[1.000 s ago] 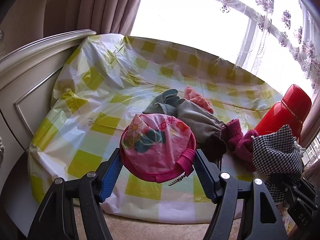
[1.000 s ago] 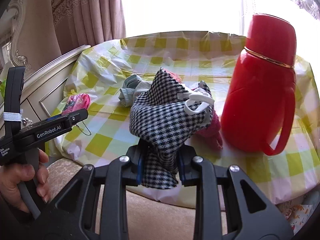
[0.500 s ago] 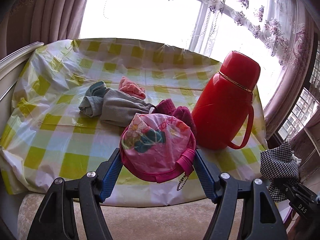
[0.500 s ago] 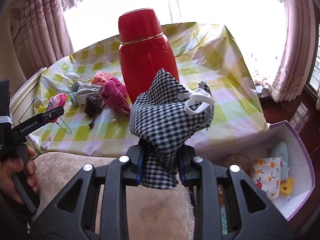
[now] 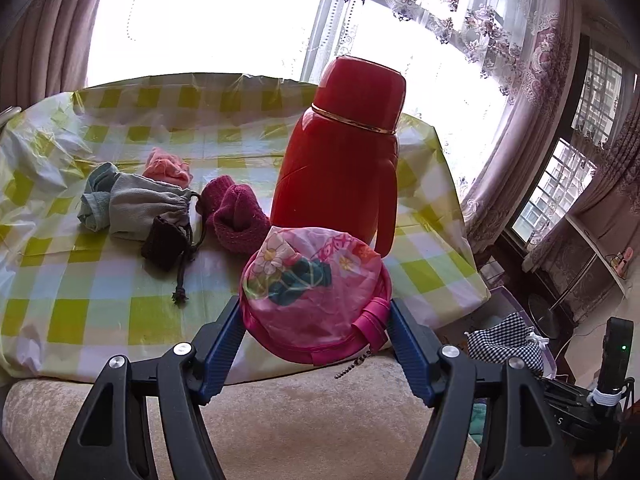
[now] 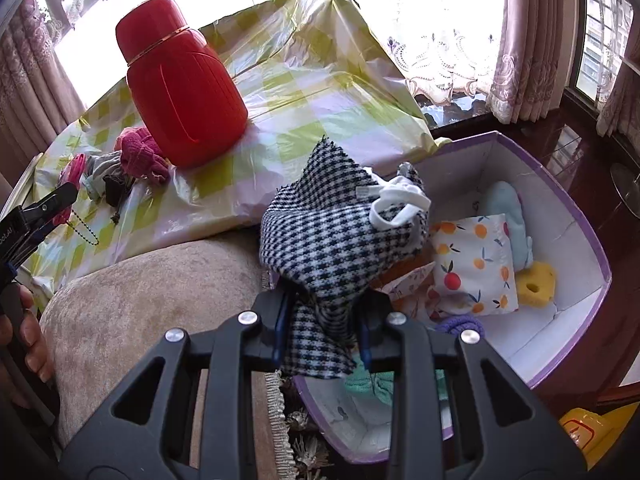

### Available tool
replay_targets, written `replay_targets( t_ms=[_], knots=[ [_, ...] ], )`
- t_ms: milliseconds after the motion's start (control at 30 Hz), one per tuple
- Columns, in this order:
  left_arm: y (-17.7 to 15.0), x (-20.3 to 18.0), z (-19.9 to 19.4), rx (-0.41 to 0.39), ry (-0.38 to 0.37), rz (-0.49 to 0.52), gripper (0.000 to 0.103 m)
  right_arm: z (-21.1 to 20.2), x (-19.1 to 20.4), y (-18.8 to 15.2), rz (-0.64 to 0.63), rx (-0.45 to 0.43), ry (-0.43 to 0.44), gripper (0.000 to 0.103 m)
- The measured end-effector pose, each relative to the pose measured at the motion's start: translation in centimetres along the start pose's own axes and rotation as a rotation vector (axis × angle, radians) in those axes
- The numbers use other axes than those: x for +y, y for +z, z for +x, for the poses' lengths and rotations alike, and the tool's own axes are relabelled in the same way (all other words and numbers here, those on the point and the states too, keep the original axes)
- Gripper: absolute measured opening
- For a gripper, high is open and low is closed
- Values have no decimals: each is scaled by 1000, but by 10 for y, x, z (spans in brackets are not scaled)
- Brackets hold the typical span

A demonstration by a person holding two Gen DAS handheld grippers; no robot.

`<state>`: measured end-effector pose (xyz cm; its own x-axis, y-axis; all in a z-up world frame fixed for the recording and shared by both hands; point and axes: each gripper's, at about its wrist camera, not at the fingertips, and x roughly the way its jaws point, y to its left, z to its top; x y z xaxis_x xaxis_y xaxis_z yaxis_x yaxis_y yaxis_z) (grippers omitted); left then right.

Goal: Organize soft objects
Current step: 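Carry the purse and houndstooth cloth into the white box and open both tools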

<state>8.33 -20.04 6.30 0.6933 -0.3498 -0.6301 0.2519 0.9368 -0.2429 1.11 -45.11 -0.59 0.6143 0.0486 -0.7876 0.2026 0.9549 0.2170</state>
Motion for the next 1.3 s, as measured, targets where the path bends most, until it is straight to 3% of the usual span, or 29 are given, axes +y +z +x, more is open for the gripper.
replay_targets(
  t_ms=[200,700,900,1033,1133,1300],
  knots=[
    [-2,-23,2,13,-38,43,71,21,-19,-17,57,118,0,64],
    [-7,-102,31,97,-211,172,72,2,-85,-6,168,45,-158,72],
    [-3,-131,45,109,-258,210,72,36,-82,-14,72,188,-213,73],
    [-1,-138,51,116,-257,218,72,63,-68,-23,13,266,-160,73],
    [-3,-136,55,128,-250,216,72,84,-58,-29,-18,342,-103,64],
    [-7,-134,65,168,-247,206,72,99,-48,-37,-58,420,-33,63]
  ],
)
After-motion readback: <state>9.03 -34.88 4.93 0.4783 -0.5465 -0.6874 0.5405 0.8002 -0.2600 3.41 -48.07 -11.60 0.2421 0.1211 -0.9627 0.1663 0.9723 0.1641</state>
